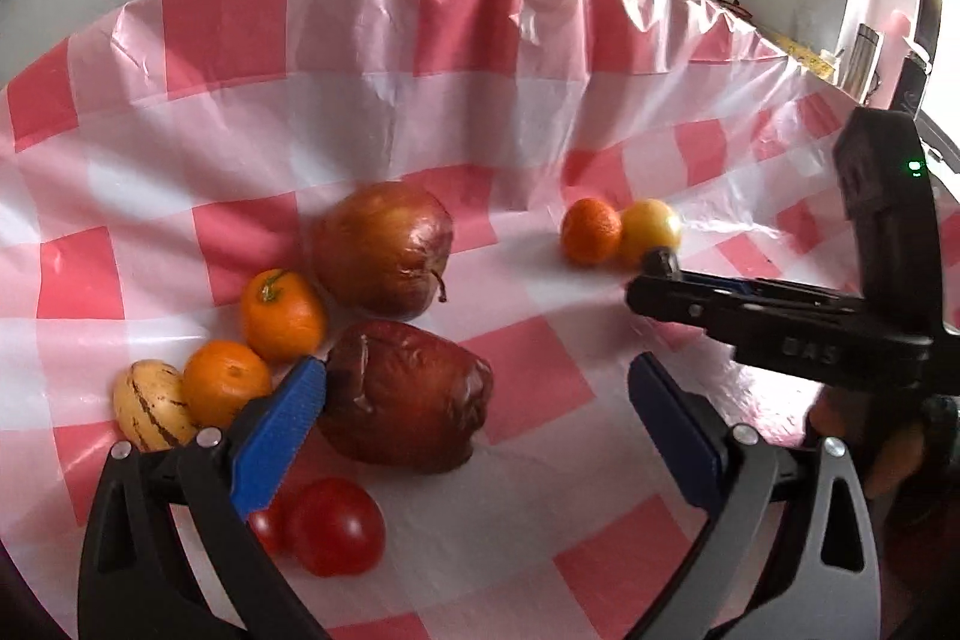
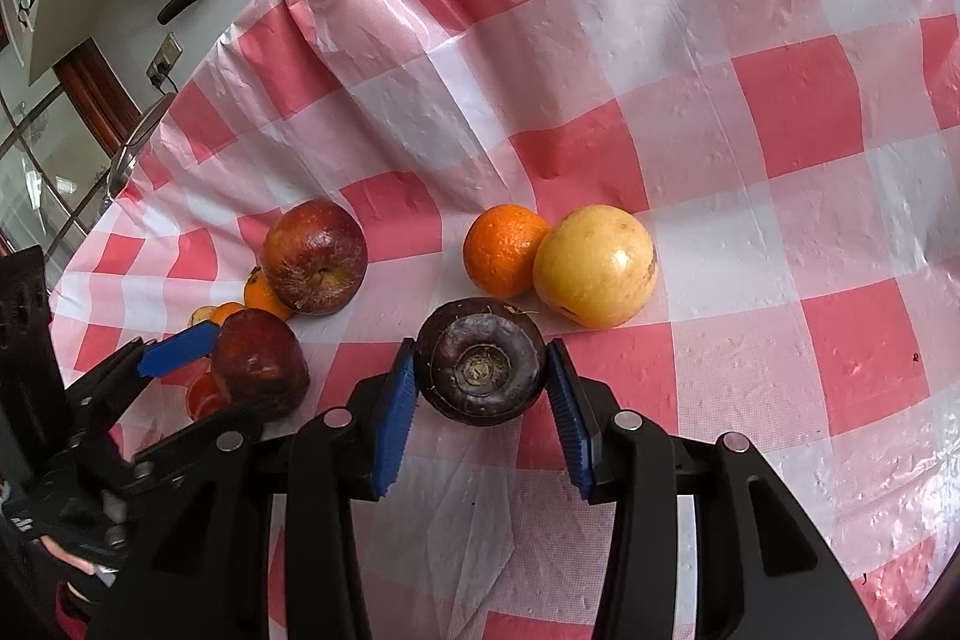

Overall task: Organize fruits
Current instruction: 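Grasp the large dark red fruit with the left tool, then carry the held dark red fruit and dark brown fruit over the white box, then open both tools to drop the held fruits into the white box, then move both open tools back over the fruits on the table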

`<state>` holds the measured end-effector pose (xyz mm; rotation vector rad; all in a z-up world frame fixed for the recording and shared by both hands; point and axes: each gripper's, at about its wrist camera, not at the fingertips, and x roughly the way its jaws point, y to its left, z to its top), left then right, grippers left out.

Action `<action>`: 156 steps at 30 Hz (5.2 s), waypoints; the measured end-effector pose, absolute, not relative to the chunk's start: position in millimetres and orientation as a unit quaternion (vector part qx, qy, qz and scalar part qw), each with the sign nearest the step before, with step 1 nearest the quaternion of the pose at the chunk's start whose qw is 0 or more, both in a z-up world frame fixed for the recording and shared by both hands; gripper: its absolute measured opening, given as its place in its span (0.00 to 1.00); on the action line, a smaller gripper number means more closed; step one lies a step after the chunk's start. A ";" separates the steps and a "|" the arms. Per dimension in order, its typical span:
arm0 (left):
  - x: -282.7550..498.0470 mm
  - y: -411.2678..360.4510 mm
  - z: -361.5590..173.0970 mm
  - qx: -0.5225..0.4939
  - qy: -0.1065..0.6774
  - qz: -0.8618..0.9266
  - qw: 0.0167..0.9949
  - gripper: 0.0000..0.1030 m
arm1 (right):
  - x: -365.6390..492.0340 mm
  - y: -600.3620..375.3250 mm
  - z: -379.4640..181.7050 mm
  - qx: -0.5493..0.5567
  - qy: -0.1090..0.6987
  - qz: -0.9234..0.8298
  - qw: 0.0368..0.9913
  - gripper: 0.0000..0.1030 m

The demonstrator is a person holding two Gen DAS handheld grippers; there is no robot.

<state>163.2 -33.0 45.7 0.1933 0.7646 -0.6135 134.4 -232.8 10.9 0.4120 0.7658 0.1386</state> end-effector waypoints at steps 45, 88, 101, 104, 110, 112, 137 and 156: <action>40.9 -18.7 50.7 -0.031 0.309 -0.048 0.950 0.60 | 134.9 -242.9 9.3 0.227 0.355 0.079 0.903 0.41; -302.2 204.7 34.0 -0.058 0.314 0.170 0.932 0.60 | -247.4 38.3 37.2 -0.070 0.346 0.391 0.850 0.41; -362.1 302.3 -53.8 -0.113 0.417 0.263 0.863 0.60 | -318.1 132.2 -26.0 -0.210 0.390 0.498 0.746 0.41; -358.9 315.9 -85.2 -0.123 0.463 0.263 0.838 0.60 | -324.4 156.3 -55.0 -0.257 0.411 0.499 0.719 0.41; -352.8 334.0 -132.6 -0.158 0.514 0.266 0.800 0.60 | -324.5 193.6 -108.2 -0.322 0.453 0.468 0.687 0.41; -352.4 339.5 -141.7 -0.164 0.525 0.269 0.791 0.60 | -326.0 199.8 -118.6 -0.341 0.455 0.459 0.683 0.41; -324.4 332.1 -114.5 -0.031 0.527 0.395 0.752 0.90 | -343.1 163.2 -53.8 -0.293 0.381 0.517 0.708 0.73; -228.9 154.5 86.8 0.075 0.256 0.303 0.915 0.98 | -257.6 -10.4 106.2 -0.056 0.229 0.422 0.875 0.85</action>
